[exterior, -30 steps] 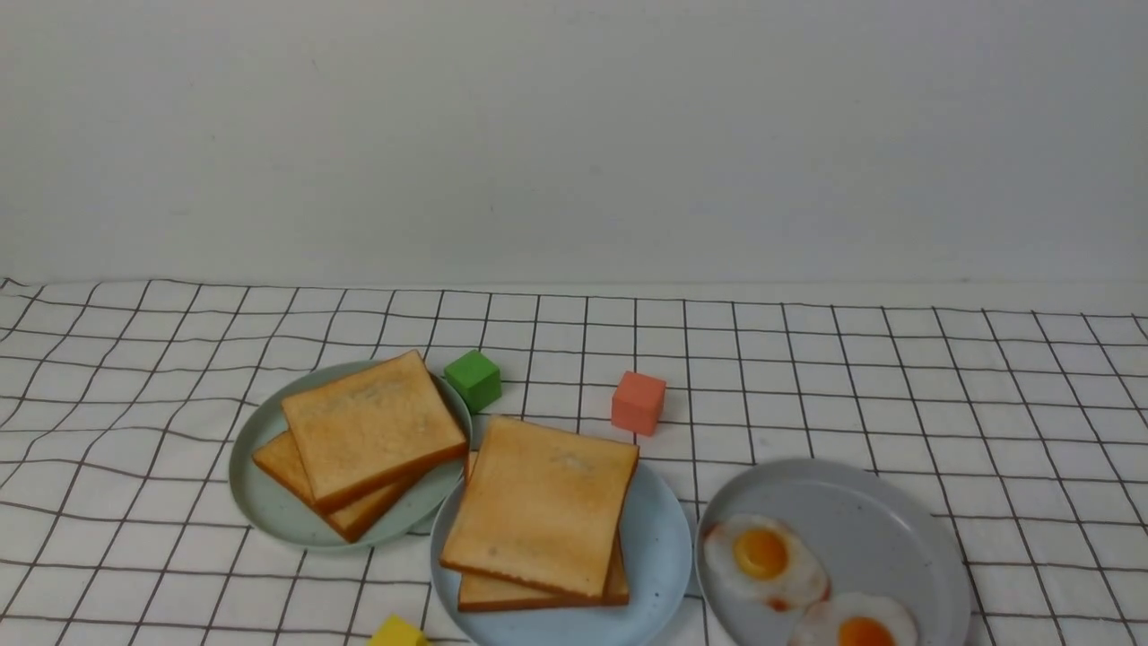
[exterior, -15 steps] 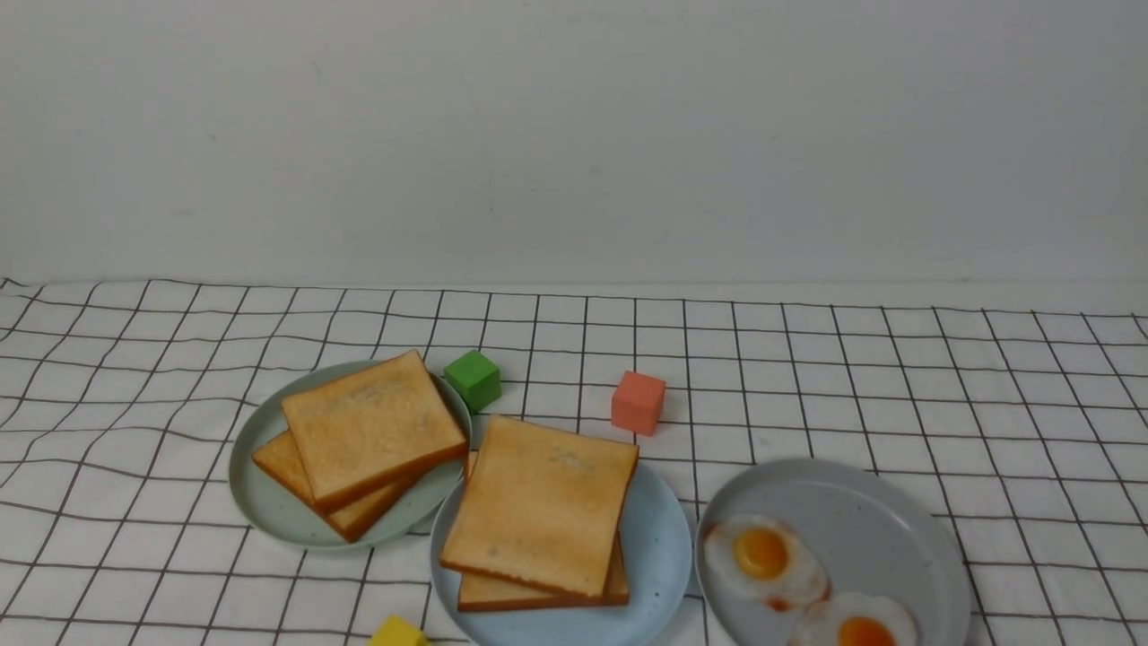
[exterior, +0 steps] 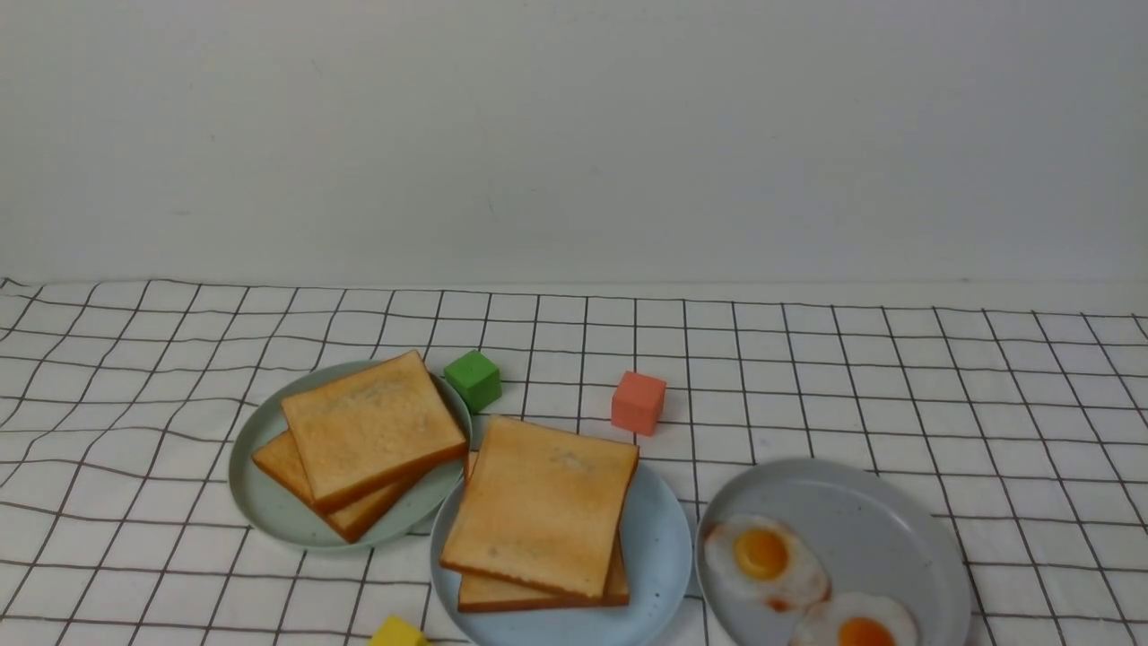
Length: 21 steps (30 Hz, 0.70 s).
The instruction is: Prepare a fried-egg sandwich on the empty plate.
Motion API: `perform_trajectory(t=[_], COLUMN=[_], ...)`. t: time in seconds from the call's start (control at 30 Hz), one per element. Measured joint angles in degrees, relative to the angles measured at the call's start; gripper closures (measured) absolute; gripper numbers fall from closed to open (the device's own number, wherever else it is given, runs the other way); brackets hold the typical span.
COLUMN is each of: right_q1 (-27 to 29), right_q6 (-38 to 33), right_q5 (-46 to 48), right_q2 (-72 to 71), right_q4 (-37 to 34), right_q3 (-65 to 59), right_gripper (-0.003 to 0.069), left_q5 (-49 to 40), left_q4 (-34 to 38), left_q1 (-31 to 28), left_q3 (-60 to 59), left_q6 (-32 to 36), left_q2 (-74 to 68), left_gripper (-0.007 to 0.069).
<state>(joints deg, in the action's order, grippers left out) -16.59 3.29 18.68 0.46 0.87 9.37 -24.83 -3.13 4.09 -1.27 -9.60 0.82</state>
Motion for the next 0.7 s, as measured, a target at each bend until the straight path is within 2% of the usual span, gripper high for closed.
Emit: perform_trajectory(t=[0.2,0.3,0.7], right_q1=[7.34,8.02,8.02], right_q6=[0.96,1.13,1.12], right_q5=[6.35,5.60,3.68], right_q2=[-1.09,-1.09,-1.09], right_q4=[0.13,0.23,0.18], right_q3=[-6.30,-9.82,-10.26], right_gripper=[0.0620,0.0616,0.0602], left_q5=[0.00,0.00,0.02], left_q4=[0.00,0.00,0.00], left_q1=[0.00,0.00,0.00], left_q3=[0.00,0.00,0.00], left_q6=[0.00,0.00,0.00], left_q2=[0.00,0.00,0.00], left_gripper=[0.0617,0.0615,0.0603])
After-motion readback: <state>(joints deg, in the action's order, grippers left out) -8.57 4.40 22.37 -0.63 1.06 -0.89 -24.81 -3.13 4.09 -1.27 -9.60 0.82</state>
